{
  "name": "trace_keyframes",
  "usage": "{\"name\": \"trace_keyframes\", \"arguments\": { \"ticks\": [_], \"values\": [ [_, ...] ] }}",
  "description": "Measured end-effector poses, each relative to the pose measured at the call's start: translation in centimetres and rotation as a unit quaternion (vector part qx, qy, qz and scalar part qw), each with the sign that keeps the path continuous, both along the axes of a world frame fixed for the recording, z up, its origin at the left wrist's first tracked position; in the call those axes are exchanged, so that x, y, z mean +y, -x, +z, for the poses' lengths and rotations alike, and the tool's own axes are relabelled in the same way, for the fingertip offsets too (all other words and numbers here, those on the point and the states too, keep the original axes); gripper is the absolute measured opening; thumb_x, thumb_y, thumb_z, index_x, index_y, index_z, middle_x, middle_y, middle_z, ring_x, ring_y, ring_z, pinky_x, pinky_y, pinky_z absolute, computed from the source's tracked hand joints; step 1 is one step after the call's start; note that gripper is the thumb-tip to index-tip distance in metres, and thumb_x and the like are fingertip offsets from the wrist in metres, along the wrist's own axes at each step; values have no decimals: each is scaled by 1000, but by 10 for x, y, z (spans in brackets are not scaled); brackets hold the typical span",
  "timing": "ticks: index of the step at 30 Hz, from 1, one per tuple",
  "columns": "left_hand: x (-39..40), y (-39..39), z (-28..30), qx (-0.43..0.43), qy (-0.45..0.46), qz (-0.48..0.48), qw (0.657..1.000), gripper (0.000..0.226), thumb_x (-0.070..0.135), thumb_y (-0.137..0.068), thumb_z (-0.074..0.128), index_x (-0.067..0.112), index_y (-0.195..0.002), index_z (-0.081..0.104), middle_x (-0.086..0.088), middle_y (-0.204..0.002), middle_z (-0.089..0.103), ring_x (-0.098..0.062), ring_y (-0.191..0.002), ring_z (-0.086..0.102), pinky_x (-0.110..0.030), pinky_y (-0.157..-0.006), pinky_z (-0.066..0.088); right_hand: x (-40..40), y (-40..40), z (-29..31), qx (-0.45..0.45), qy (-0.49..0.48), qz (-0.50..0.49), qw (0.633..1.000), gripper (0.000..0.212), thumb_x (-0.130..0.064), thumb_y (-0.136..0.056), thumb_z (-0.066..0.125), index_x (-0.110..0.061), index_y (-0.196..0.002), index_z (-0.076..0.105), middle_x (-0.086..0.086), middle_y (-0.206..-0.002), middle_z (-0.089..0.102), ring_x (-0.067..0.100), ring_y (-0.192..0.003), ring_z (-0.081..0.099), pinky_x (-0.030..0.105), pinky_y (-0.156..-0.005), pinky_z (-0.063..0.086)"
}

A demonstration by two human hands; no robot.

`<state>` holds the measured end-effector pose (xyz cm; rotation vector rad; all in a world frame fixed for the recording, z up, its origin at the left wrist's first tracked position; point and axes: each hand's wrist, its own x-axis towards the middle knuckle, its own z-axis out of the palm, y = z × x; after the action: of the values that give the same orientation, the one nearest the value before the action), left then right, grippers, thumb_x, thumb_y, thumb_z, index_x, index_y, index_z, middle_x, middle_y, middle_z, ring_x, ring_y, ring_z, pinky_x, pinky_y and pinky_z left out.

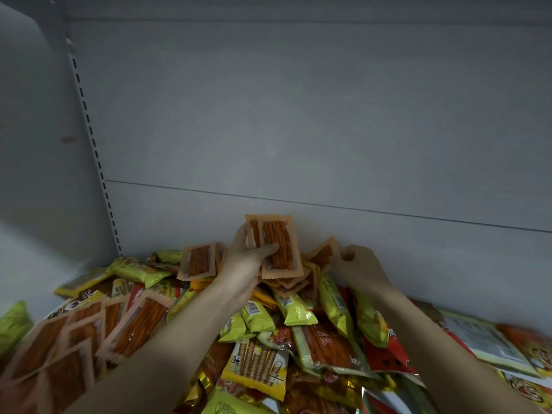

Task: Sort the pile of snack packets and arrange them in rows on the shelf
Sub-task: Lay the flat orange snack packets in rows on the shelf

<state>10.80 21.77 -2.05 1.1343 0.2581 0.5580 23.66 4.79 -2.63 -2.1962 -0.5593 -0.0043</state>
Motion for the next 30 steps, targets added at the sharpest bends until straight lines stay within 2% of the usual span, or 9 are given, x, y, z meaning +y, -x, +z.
{"name": "trace_keyframes", "arguments": {
  "ticks": [5, 8, 11, 13, 15, 20, 23, 26, 30],
  "values": [
    [15, 10, 3, 1, -18, -1, 1000, 53, -6, -95, 58, 18, -141, 48, -15, -126, 67, -32, -110, 69, -49, -85, 60, -8, 3, 38, -13, -184, 13, 983, 20, -20, -95, 60, -3, -85, 61, 14, -81, 68, 29, -77, 66, 45, -75, 55],
    [20, 13, 10, -5, -12, 5, 1000, 54, -4, -98, 55, 23, -143, 45, -14, -127, 66, -31, -105, 70, -42, -66, 62, -11, 12, 69, 12, -257, 36, 966, 15, -19, -98, 58, -7, -89, 59, 8, -84, 65, 21, -72, 63, 38, -72, 50],
    [17, 15, 15, -7, -16, -14, 1000, 52, -1, -101, 52, 29, -142, 43, -10, -128, 66, -29, -103, 71, -44, -65, 62, 5, 28, 81, 57, -260, 91, 959, 11, -18, -98, 59, -11, -92, 64, 4, -84, 67, 18, -72, 65, 33, -68, 49],
    [9, 18, 18, -5, -21, -38, 999, 46, 7, -102, 53, 29, -141, 44, -9, -128, 66, -30, -105, 71, -50, -70, 62, 24, 42, 76, 56, -235, 123, 963, 9, -15, -97, 60, -11, -90, 65, 0, -78, 67, 12, -66, 63, 29, -63, 49],
    [2, 22, 21, -15, -24, -72, 997, 37, 15, -102, 55, 24, -137, 48, -12, -124, 69, -31, -106, 72, -48, -74, 63, 42, 54, 69, 35, -208, 139, 968, 10, -14, -97, 60, -9, -89, 64, 4, -79, 67, 11, -68, 63, 34, -64, 51],
    [17, 36, 19, -35, -60, -49, 996, 59, -11, -87, 65, 22, -133, 51, -13, -117, 72, -30, -107, 71, -42, -80, 62, 57, 53, 59, 9, -143, 119, 983, 26, -32, -99, 56, -7, -99, 62, 7, -90, 65, 21, -76, 65, 43, -73, 55],
    [37, 44, 18, -37, -36, -11, 999, 61, -14, -85, 65, 19, -135, 50, -14, -117, 72, -30, -106, 71, -41, -79, 62, 48, 34, 45, -66, 32, 82, 994, 24, -35, -96, 60, -13, -104, 59, 0, -98, 59, 21, -92, 59, 36, -78, 47],
    [50, 48, 13, -34, -21, 14, 999, 63, -13, -85, 67, 16, -138, 48, -15, -118, 70, -31, -107, 69, -41, -80, 62, 43, 21, 25, -93, 227, 72, 967, 19, -26, -95, 62, -13, -109, 63, 3, -112, 60, 24, -106, 58, 32, -86, 45],
    [48, 46, 2, -27, 4, -2, 1000, 56, -15, -85, 65, 14, -132, 51, -15, -116, 70, -30, -103, 72, -41, -73, 62, 38, 24, 19, -106, 212, 14, 971, 19, -6, -91, 54, -13, -96, 71, 10, -111, 70, 30, -105, 64, 36, -86, 51]
  ]
}}
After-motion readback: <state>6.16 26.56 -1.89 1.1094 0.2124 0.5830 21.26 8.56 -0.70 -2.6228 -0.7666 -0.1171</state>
